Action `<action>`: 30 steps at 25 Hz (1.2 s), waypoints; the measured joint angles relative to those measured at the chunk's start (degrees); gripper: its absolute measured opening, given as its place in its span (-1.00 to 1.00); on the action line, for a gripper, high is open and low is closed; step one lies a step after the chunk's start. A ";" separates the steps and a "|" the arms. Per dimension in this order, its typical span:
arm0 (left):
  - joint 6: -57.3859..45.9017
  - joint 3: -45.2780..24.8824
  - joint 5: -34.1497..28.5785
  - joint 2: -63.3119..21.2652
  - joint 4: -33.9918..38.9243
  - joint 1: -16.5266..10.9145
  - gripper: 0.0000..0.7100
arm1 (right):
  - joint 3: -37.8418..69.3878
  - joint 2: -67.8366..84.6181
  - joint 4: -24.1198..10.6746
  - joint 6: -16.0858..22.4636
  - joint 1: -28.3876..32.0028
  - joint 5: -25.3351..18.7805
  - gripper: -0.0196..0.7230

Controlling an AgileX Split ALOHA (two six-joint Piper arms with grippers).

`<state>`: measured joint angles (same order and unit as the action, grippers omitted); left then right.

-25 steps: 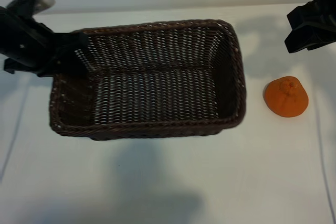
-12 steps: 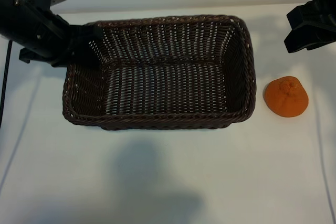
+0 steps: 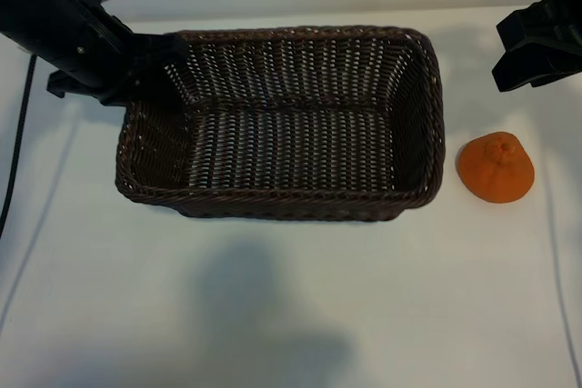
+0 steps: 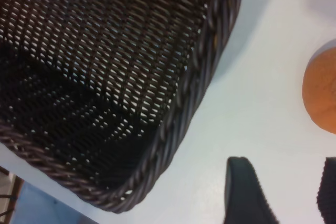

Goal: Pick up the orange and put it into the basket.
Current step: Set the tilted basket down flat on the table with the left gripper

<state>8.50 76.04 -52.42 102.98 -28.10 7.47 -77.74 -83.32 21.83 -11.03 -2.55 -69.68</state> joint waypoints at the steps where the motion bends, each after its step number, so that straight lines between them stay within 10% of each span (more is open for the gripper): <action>1: 0.13 0.00 0.00 0.26 0.00 0.22 -0.57 | 0.00 0.00 0.05 0.00 0.00 0.00 0.03; 30: 0.37 0.26 0.37 3.72 0.00 0.62 -0.57 | 0.00 0.00 0.05 0.00 0.00 0.00 0.03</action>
<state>8.87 76.30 -52.04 106.69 -28.10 8.09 -77.74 -83.32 21.88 -11.03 -2.55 -69.68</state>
